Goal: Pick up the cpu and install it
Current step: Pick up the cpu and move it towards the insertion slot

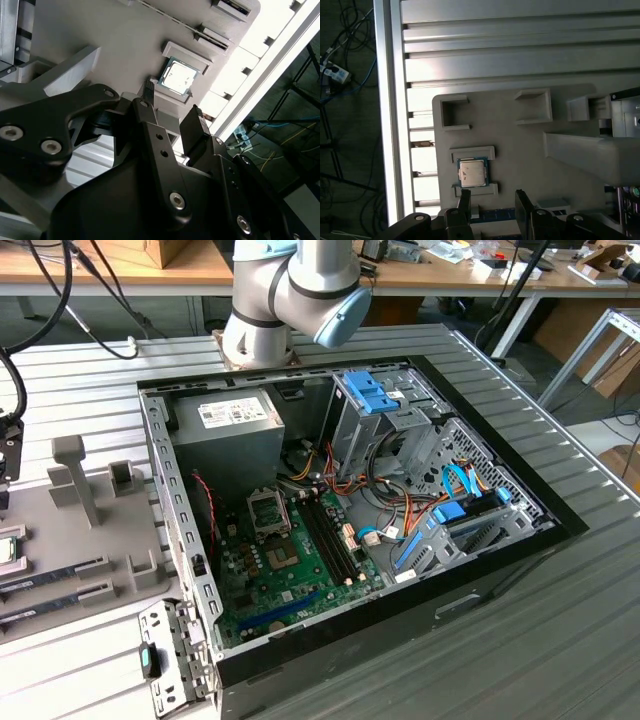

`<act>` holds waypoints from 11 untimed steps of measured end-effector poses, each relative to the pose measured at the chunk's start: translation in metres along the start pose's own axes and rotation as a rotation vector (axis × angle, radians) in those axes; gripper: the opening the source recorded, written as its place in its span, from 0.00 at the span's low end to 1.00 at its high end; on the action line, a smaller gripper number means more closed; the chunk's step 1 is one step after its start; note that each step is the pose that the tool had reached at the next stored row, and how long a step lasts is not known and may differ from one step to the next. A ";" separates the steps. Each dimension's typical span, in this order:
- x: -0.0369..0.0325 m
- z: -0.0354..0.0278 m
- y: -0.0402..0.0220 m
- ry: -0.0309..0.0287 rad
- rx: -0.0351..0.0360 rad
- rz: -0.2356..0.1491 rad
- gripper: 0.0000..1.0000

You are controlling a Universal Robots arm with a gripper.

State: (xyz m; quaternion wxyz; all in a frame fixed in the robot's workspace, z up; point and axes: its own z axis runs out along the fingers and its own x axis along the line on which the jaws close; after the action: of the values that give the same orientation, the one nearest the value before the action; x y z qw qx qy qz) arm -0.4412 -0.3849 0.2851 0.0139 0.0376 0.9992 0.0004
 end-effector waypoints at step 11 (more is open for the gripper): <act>0.0038 0.0008 -0.0003 0.0001 0.0001 0.000 0.48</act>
State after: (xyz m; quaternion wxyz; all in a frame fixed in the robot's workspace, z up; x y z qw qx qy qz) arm -0.4451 -0.3849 0.2841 0.0138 0.0376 0.9992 0.0004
